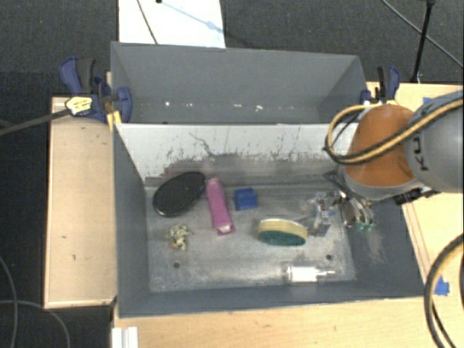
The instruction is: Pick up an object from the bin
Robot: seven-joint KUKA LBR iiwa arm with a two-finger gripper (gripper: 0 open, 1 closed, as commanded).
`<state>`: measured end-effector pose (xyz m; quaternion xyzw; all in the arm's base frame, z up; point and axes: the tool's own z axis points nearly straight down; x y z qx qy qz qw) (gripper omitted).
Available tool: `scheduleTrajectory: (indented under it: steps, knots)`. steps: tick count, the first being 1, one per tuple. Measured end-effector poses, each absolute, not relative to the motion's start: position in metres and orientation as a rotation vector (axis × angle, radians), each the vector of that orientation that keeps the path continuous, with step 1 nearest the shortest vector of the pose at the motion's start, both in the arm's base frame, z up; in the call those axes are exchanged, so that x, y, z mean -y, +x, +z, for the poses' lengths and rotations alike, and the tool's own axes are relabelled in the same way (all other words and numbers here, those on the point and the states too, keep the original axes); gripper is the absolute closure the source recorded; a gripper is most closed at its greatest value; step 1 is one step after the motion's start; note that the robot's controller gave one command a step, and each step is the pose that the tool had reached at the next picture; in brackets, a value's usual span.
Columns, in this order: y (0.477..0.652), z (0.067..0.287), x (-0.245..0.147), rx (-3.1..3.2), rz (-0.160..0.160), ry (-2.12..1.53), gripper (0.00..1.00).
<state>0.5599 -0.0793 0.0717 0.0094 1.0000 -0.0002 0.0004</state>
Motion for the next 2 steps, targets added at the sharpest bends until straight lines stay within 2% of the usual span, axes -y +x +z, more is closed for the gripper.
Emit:
scheduleTrajectory:
  steps: [1,2]
  knots:
    - [0.5600,0.0717,0.0793,-3.141,-0.001,0.027,0.00]
    - [0.5602,0.0719,0.0793,-3.140,-0.001,0.023,1.00]
